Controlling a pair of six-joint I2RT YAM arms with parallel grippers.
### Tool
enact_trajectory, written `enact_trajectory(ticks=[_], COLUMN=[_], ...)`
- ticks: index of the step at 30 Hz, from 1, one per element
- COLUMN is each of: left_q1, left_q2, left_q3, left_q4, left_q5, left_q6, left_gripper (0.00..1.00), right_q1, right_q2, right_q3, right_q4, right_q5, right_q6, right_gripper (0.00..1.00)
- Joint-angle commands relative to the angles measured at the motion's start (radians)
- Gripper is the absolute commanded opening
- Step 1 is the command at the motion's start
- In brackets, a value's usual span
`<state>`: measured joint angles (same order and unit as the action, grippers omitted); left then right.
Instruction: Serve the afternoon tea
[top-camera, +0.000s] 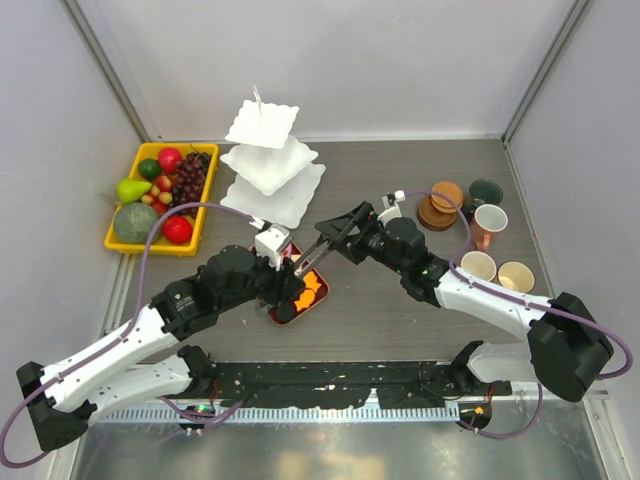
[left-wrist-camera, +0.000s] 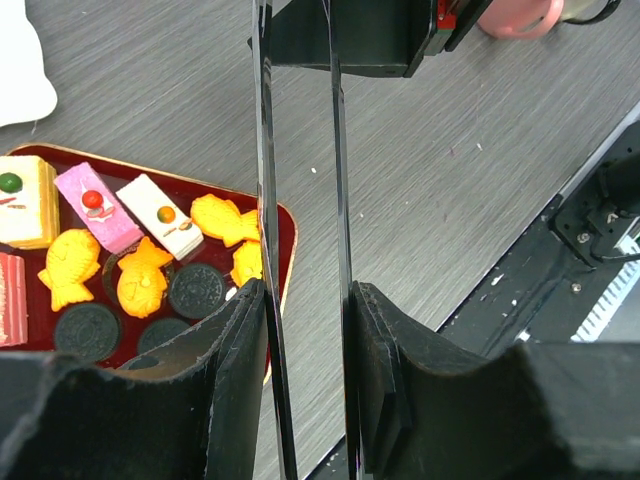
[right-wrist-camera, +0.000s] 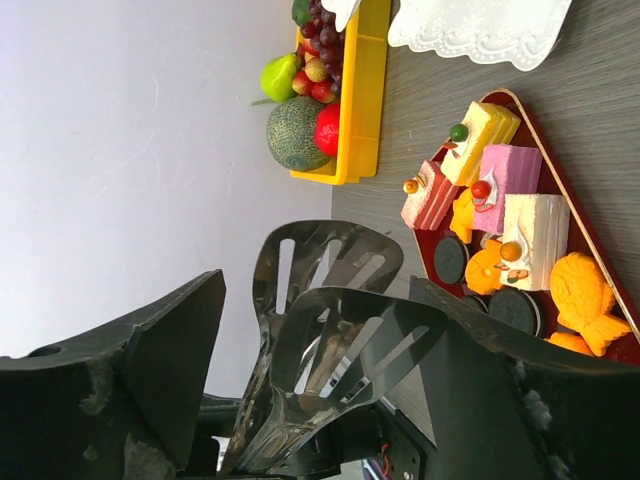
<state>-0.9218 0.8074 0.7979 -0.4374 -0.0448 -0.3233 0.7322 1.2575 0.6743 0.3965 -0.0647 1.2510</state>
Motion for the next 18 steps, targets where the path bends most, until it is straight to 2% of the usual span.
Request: enact_trajectory(ticks=[1,5,10,11,18], left_q1=[-0.017,-0.025,-0.026,-0.026,-0.026], left_q2=[0.007,0.013,0.013,0.013,0.016], left_q3=[0.014,0.015,0.027,0.029,0.029], left_q4=[0.028,0.026,0.003,0.002,0.006], left_q5=[-0.053,-0.055,-0.05,-0.049,-0.055], left_q6=[0.05,0.055,0.055,0.053,0.041], left_gripper=[0.42,0.42,0.46,0.49,0.64], right_q1=[0.007,0.007,0.007,0.009,0.007], right_q2=[0.006,0.023,0.034,0.037,0.04], right_q3=[-0.004,-0.012,-0.018,-0.018,-0.013], right_q4=[0.079,0.111,0.134,0.143,0.143], right_q5=[0.008,-0.012,-0.032,-0.037,-0.052], right_q6=[0.03,0.039,0.044,0.044,0.045], right_gripper=[0.76,0.61,0.49,0.41,0.32])
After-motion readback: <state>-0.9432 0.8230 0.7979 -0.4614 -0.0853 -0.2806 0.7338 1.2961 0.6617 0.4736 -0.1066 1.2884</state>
